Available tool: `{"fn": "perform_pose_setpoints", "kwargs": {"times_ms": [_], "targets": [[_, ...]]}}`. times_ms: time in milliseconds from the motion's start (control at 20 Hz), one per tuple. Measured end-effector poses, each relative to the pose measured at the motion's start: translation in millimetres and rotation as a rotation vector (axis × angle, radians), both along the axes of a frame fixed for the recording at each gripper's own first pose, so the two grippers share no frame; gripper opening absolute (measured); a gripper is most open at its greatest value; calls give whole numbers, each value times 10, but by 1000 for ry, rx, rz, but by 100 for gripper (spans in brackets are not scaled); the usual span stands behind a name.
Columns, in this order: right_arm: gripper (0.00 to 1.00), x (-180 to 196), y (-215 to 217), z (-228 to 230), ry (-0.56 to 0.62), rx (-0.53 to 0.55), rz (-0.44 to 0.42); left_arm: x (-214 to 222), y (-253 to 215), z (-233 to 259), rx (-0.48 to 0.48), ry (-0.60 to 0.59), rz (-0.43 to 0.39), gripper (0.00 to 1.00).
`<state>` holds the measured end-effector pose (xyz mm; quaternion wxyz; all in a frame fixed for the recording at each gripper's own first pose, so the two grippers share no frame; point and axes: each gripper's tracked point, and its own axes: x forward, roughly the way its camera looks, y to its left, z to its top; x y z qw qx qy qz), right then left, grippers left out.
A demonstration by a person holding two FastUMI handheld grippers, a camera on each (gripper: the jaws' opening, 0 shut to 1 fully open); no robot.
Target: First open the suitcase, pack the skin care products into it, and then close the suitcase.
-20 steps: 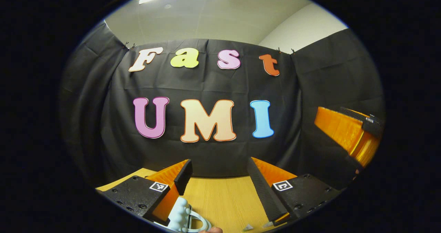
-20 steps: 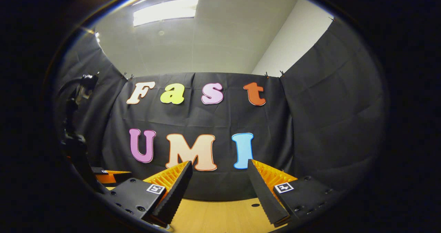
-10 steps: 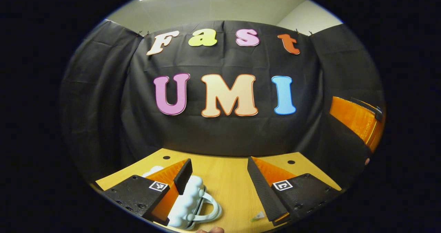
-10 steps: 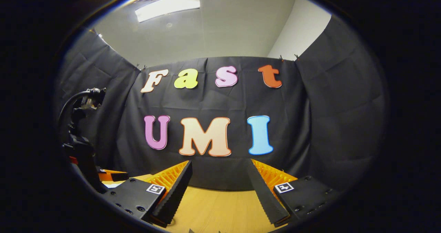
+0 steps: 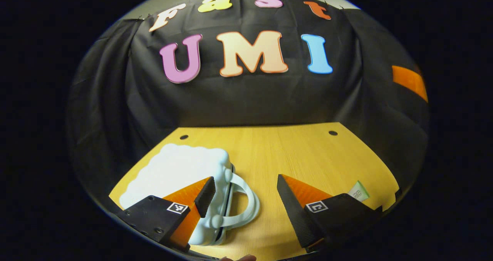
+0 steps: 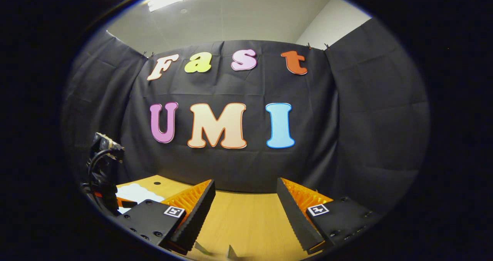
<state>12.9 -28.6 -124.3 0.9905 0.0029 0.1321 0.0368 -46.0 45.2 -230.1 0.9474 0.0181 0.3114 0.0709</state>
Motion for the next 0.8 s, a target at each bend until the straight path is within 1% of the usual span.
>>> {"fn": "perform_pose_setpoints", "kwargs": {"times_ms": [150, 200, 300, 400, 550, 650, 750, 800], "targets": [[99, -95, -34, -98, 62, -52, -28, 18, -33, -405, -62, 128, -4, 95], [100, -106, -77, -56, 59, -68, -44, 11, -24, -524, -68, 179, 0, 95], [98, -117, -77, -18, 56, -83, -59, 26, -44, -659, -80, 252, -1, 96], [98, -121, -87, -1, 57, -99, -75, 85, -85, -821, -111, 305, -1, 95], [98, -163, -25, 31, 49, -90, -90, 106, -103, -1028, -141, 365, -11, 94], [99, -179, 1, 48, 39, -95, -90, 122, -97, -1093, -146, 391, -15, 93], [99, -194, -47, 50, 32, -113, -100, 130, -114, -1117, -155, 402, -30, 83], [98, -207, -45, 49, 28, -109, -104, 122, -63, -1120, -140, 410, -24, 69]]}}
